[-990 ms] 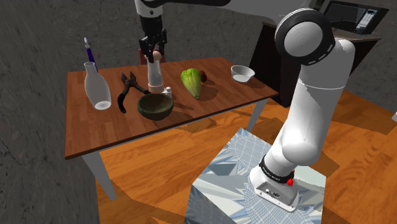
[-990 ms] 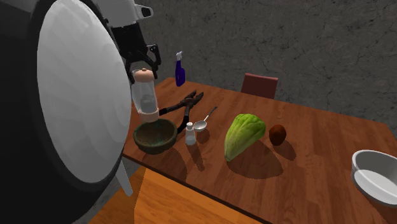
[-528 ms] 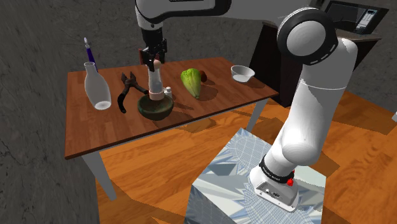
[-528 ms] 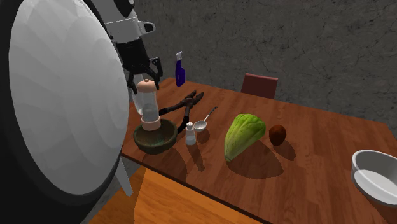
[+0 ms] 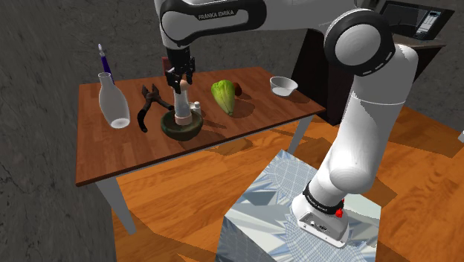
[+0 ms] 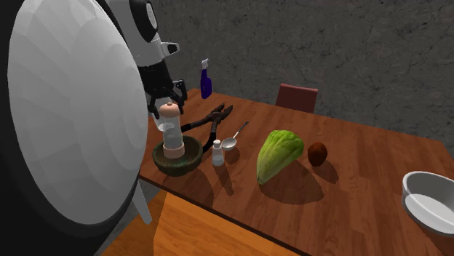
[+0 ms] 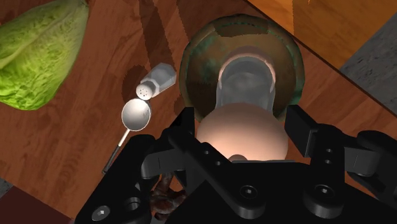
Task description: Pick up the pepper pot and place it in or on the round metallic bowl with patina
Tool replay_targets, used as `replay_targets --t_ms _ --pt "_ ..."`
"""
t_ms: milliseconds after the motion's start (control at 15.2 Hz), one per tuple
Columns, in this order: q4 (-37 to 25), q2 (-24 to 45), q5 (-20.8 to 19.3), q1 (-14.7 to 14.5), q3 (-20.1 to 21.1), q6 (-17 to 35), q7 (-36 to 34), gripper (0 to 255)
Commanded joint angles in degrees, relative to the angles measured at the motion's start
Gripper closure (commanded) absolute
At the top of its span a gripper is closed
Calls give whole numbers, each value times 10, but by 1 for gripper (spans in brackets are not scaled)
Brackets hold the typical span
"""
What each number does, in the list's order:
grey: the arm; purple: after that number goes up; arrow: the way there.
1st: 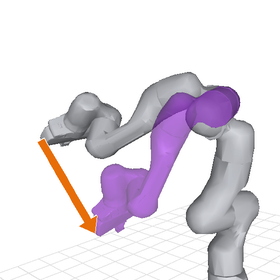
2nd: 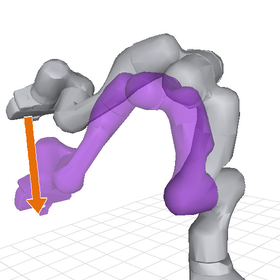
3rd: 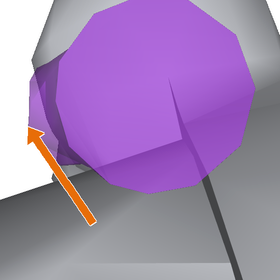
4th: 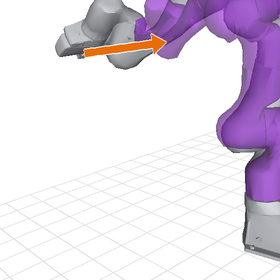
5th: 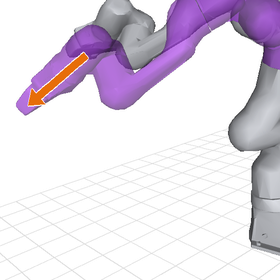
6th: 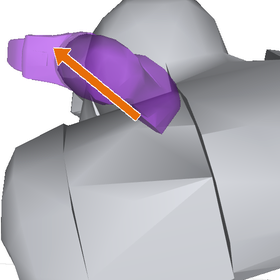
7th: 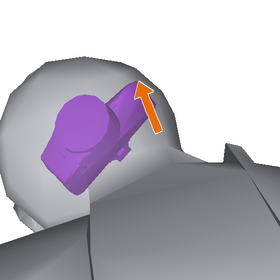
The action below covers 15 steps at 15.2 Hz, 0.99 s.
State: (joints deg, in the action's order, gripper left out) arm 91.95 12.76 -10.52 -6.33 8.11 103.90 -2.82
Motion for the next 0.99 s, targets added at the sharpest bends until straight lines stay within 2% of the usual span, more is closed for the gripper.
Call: replay_targets --t_ms 0,396,462,792,924 --pt "5 0 0 1 0 6 0 255" --pt "5 1 0 1 0 6 0 255" --pt "5 0 0 1 0 6 0 0" --pt "5 0 0 1 0 6 0 0" --pt "-32 0 1 -3 2 -32 1 0"
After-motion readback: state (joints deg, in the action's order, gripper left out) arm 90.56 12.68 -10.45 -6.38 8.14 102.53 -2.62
